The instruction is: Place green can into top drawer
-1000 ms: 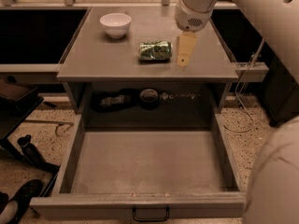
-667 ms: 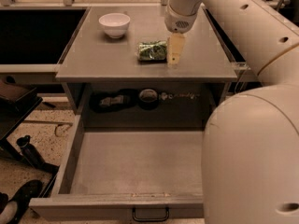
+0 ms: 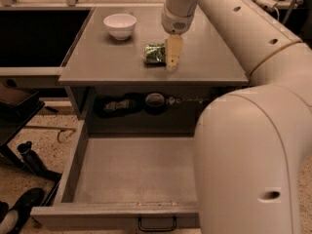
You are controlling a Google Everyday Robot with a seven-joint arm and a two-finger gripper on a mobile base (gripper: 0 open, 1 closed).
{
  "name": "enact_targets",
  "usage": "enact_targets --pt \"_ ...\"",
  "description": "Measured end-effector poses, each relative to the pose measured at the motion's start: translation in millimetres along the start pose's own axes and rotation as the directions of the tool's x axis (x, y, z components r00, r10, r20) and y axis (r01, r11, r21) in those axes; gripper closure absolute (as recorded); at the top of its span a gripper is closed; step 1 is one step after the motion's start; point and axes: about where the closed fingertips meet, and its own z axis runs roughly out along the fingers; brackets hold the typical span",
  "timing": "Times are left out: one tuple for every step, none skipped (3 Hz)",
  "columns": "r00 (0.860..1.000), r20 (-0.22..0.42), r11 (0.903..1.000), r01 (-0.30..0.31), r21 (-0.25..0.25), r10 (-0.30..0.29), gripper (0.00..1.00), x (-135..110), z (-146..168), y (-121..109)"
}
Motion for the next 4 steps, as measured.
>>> enact_targets --pt "0.998 0.002 0.9983 0.057 -0.01 -0.057 0.0 -19 15 -13" --pt "0.996 -0.003 0.9957 0.085 -0.036 -0.085 0.0 -30 29 -19" --pt "0.998 -0.028 0.9963 0.063 -0.059 -0.065 0.0 -21 42 -23" --pt "0.998 -0.067 0.9986 -0.005 -0.054 0.001 0.0 1 48 -32"
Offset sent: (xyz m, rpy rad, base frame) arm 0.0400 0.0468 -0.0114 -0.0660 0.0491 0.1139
